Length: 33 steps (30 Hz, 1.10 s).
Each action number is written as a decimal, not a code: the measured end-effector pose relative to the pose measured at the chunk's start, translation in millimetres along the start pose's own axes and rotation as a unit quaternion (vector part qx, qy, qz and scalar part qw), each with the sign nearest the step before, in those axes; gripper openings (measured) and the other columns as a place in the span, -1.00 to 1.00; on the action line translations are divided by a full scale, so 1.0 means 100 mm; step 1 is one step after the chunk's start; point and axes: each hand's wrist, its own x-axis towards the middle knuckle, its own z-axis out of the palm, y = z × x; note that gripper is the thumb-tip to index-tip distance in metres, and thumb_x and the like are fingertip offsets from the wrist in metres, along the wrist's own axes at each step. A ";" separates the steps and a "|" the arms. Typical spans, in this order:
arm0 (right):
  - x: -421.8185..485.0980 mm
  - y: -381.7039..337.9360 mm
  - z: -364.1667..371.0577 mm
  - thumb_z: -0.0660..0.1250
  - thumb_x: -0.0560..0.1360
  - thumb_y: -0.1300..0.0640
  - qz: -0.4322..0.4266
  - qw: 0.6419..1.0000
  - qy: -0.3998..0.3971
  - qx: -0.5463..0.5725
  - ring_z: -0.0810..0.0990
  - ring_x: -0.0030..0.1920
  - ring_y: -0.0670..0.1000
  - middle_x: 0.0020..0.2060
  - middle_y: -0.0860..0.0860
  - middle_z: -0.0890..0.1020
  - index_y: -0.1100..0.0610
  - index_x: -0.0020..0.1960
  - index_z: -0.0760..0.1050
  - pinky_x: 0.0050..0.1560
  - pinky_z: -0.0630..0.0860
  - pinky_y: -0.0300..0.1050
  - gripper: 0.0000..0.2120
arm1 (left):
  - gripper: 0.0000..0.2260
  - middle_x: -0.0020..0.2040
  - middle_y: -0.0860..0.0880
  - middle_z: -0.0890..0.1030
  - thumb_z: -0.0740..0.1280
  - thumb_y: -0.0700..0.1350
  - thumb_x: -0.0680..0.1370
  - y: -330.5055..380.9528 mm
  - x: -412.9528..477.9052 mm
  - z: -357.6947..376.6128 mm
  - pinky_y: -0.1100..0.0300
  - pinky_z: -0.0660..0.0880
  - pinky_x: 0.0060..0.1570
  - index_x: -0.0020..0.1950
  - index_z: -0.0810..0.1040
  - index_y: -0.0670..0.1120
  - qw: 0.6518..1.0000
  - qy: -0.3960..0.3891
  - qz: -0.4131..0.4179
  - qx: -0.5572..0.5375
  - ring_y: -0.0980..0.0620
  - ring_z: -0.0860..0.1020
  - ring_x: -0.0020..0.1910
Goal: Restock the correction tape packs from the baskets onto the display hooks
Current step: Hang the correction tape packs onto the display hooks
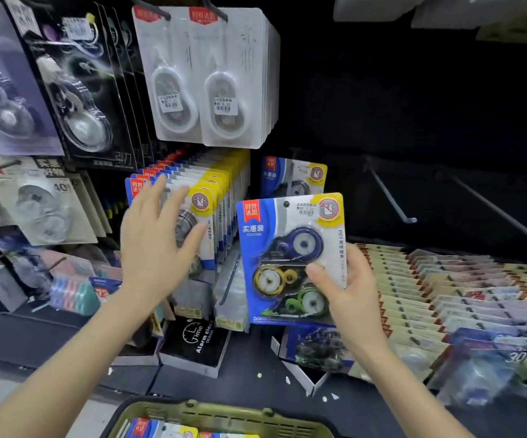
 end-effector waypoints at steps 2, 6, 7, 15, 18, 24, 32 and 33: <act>0.06 0.01 -0.04 0.42 0.50 0.28 0.000 1.000 -0.002 -0.007 0.65 0.04 -0.06 0.01 -0.09 0.67 0.00 0.13 0.53 0.09 0.60 0.04 -0.72 | -0.43 0.46 -0.34 0.35 0.16 0.21 0.56 -0.07 0.10 0.10 -0.27 0.22 0.39 0.43 0.44 -0.13 0.997 -0.017 0.029 0.074 -0.40 0.29 0.44; 0.17 0.04 -0.11 0.43 0.50 0.29 0.004 1.000 -0.011 -0.013 0.66 0.05 -0.02 0.02 -0.04 0.68 -0.01 0.12 0.53 0.07 0.60 0.06 -0.72 | -0.37 0.47 -0.35 0.32 0.38 0.17 0.52 -0.16 0.19 0.22 -0.39 0.21 0.37 0.49 0.37 -0.11 0.987 -0.058 0.065 0.134 -0.46 0.25 0.44; 0.21 0.06 -0.12 0.42 0.50 0.28 0.011 1.000 -0.017 -0.018 0.67 0.03 -0.04 0.01 -0.05 0.68 -0.02 0.10 0.52 0.05 0.61 0.04 -0.73 | -0.34 0.47 -0.35 0.32 0.45 0.13 0.48 -0.16 0.20 0.23 -0.40 0.21 0.37 0.50 0.36 -0.11 0.987 -0.058 0.067 0.136 -0.45 0.24 0.44; 1.07 0.52 0.10 0.29 0.61 0.18 0.073 0.997 -0.022 -0.024 0.58 0.15 -0.04 0.17 -0.02 0.57 0.03 0.25 0.37 0.10 0.56 -0.13 -0.76 | -0.35 0.46 -0.29 0.37 0.19 0.28 0.50 -0.20 0.21 0.23 -0.35 0.26 0.37 0.50 0.31 -0.05 0.985 -0.058 0.084 0.138 -0.39 0.26 0.45; 1.36 0.73 0.19 0.24 0.64 0.16 0.093 0.995 -0.018 -0.044 0.52 0.24 0.00 0.25 0.02 0.52 0.11 0.36 0.32 0.13 0.45 -0.17 -0.69 | -0.36 0.46 -0.29 0.37 0.16 0.29 0.50 -0.22 0.21 0.23 -0.35 0.27 0.37 0.50 0.31 -0.03 0.985 -0.062 0.086 0.135 -0.39 0.26 0.45; 1.48 0.86 0.20 0.23 0.64 0.05 0.129 0.987 -0.013 -0.089 0.51 0.19 0.03 0.25 0.06 0.49 0.18 0.44 0.23 0.15 0.45 -0.10 -0.56 | -0.48 0.47 -0.27 0.36 0.24 0.18 0.57 -0.22 0.14 0.20 -0.32 0.21 0.41 0.46 0.38 -0.05 0.986 0.026 0.121 0.110 -0.38 0.27 0.45; 0.20 0.77 -0.17 0.29 0.60 0.12 0.105 0.974 0.098 -0.175 0.51 -0.14 -0.15 -0.08 -0.07 0.54 0.13 0.24 0.42 -0.16 0.42 -0.28 -0.76 | -0.63 0.07 -0.30 0.59 0.18 -0.03 0.57 -0.68 -1.51 0.09 -0.16 0.46 0.03 0.10 0.57 -0.32 0.995 -0.023 -0.074 0.059 -0.32 0.53 0.02; -0.15 0.85 -0.22 0.30 0.59 0.16 0.096 0.973 0.087 -0.190 0.51 -0.15 -0.15 -0.13 -0.10 0.54 0.12 0.15 0.46 -0.14 0.44 -0.26 -0.85 | -0.58 0.04 -0.32 0.59 0.15 0.01 0.56 -0.80 -1.84 0.14 -0.19 0.48 -0.01 0.07 0.57 -0.33 0.986 -0.094 -0.110 0.080 -0.35 0.54 -0.03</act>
